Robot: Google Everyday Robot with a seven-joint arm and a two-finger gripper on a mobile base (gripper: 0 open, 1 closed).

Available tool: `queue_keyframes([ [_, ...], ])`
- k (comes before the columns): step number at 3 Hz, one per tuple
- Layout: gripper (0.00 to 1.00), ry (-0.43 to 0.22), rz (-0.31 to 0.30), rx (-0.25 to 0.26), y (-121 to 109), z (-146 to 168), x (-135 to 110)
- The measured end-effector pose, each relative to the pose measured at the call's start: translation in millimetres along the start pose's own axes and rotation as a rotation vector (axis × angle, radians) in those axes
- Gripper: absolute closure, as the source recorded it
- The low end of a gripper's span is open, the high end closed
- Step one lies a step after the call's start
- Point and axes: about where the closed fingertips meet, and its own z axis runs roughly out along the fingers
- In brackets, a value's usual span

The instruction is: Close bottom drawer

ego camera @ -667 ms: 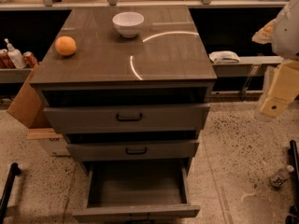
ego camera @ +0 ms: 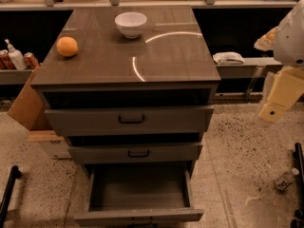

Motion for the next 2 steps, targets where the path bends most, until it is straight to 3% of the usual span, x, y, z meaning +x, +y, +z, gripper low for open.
queue_keyframes([
  [2, 0.0, -0.122, 0.079, -0.116, 19, 57, -12],
])
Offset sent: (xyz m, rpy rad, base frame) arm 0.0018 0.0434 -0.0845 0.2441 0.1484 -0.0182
